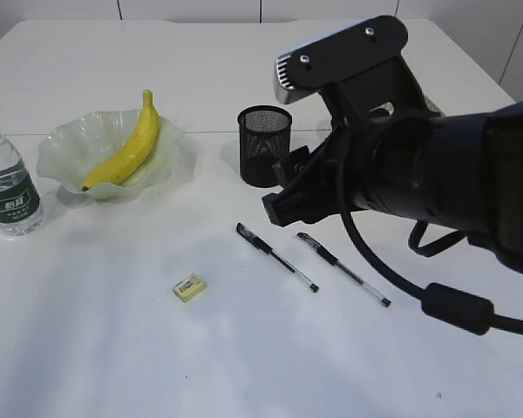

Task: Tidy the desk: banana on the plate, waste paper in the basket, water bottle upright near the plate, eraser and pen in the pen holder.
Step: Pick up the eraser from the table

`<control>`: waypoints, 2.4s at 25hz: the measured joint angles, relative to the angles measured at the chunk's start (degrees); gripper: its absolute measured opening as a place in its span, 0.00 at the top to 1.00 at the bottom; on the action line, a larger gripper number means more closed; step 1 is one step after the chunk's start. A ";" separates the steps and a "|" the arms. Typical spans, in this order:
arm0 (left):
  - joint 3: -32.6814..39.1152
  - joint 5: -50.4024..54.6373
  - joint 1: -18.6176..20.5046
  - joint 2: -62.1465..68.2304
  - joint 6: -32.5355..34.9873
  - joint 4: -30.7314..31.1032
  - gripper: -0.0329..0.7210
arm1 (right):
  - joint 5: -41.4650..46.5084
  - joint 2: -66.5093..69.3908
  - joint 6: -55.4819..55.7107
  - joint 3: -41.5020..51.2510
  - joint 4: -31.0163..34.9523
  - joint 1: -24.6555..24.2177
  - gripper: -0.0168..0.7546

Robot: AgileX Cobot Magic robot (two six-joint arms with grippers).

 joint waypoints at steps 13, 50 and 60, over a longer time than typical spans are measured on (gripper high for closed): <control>5.02 -4.47 -3.79 -0.23 0.00 4.85 0.62 | 0.00 7.22 0.50 0.00 0.00 0.00 0.38; 5.50 -2.42 -3.79 7.34 0.00 6.00 0.62 | 0.20 13.46 -5.24 0.00 0.00 0.00 0.38; 5.50 -1.99 -3.79 7.84 0.00 6.00 0.62 | 1.26 13.49 -5.08 0.00 0.00 0.00 0.38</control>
